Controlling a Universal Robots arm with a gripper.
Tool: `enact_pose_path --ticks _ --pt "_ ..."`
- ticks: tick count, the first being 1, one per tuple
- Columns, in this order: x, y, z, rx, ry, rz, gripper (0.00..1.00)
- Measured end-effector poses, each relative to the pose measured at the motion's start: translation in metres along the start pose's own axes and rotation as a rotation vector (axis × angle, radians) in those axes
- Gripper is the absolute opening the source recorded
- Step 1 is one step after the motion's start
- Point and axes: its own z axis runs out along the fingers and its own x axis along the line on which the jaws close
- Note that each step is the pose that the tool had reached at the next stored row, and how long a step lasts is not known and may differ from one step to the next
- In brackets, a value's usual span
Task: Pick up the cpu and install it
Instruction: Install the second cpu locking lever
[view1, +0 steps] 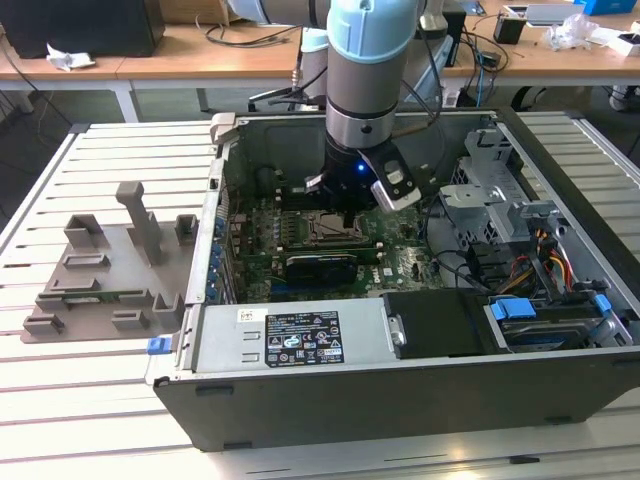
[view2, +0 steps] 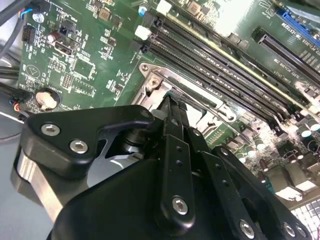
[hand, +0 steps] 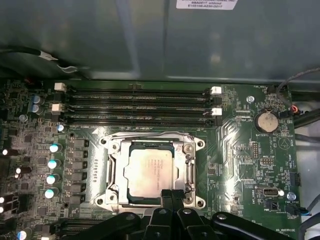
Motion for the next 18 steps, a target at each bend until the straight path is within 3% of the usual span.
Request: enact_pose_path --ticks 7,12,16,18 --pt "-0.0036 -0.005 0.0028 0.0 0.0008 0.0 0.11" --pt "-0.0036 -0.0134 0.0026 -0.0001 0.0007 0.0 0.11" --pt "0.0124 -0.0183 0.0034 -0.004 0.0007 0.0 0.11" --pt "0.0166 -0.0206 0.0035 -0.0054 0.0006 0.0 0.11"
